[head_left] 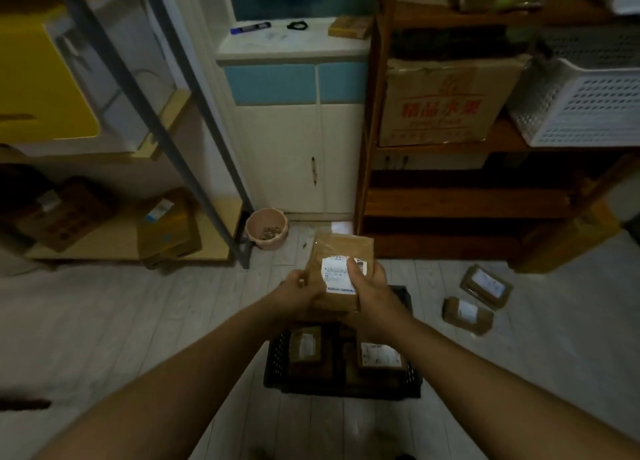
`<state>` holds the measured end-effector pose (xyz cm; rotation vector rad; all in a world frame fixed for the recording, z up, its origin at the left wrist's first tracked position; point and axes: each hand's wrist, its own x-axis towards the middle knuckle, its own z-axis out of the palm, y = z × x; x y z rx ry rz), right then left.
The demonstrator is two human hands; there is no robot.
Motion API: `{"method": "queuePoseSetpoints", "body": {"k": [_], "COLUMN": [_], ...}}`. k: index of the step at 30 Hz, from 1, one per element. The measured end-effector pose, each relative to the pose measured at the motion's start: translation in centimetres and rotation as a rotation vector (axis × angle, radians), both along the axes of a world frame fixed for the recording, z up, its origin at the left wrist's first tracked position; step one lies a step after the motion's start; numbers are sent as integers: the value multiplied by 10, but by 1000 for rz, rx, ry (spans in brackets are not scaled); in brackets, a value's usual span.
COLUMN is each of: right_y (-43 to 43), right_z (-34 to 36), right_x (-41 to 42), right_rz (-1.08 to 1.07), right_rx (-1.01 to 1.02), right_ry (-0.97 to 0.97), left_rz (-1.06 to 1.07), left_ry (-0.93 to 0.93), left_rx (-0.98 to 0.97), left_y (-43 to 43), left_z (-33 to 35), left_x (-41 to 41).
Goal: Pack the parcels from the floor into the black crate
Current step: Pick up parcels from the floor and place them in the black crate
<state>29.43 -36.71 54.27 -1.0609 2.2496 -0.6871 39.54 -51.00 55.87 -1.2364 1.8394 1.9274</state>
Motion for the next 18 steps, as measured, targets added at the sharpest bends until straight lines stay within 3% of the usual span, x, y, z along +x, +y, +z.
{"method": "queuePoseSetpoints", "body": {"k": [6,15,18], "right_y": [-20,-16,-7], "right_z": [-88,-301,-368], "right_x": [21,15,7], "right_rz": [8,69,111], "right_rx": [128,295,344], "right_ry": [7,34,73], "left_rz": [-277,-152,-255], "left_ry": [33,-147,-226], "left_rx": [44,110,-135], "left_y": [-44,-54,-64], "left_z": [-74,-281,-370], "left_x": [7,-2,3]}}
